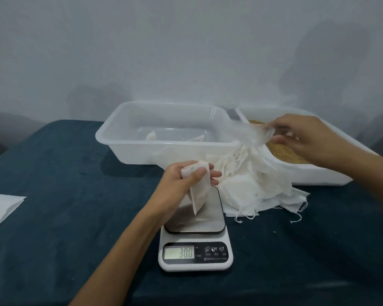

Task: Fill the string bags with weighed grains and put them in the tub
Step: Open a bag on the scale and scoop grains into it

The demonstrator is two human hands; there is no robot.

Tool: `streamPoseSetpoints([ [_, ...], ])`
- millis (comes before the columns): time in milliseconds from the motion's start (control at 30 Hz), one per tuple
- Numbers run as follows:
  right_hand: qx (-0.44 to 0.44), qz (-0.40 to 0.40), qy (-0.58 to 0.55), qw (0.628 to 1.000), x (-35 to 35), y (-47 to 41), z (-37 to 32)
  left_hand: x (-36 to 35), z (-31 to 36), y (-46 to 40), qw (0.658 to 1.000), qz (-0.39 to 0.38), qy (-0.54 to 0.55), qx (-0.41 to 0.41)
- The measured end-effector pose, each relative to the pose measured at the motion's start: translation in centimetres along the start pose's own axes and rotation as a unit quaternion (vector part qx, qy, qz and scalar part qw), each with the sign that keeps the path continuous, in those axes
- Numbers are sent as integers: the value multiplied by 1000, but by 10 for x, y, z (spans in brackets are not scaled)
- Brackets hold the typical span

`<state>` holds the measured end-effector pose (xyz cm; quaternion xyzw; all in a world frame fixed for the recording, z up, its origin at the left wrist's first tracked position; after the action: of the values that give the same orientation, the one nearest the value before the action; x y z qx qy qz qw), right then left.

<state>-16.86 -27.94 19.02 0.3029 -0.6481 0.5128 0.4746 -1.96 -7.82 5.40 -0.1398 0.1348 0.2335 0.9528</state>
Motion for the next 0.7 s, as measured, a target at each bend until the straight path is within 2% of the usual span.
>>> streamPoseSetpoints([
  [133,-195,30,-34,980,-29,-6,80,12,8,-2,997,46,16,-52],
  [233,-286,8,29,958,-52,-7,127,14,8,-3,995,59,57,-64],
  [367,-295,-75,111,946,-82,-10,144,14,6,-5,991,56,111,-53],
  [500,-299,-154,145,931,-102,-11,142,10,1,-5,991,27,128,-27],
  [700,-299,-168,201,917,-97,-11,128,-7,-6,-3,992,-51,117,22],
])
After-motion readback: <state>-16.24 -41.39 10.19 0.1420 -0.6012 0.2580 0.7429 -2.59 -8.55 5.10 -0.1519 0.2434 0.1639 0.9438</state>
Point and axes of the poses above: each hand's wrist, its own y-axis away from the middle knuckle, its own x-axis out of the back of the hand, z = x × y, the point moved 7 cm from there along -y, towards the middle knuckle, and after that the axes turned 12 degrees about y, right-handed, at the moved point
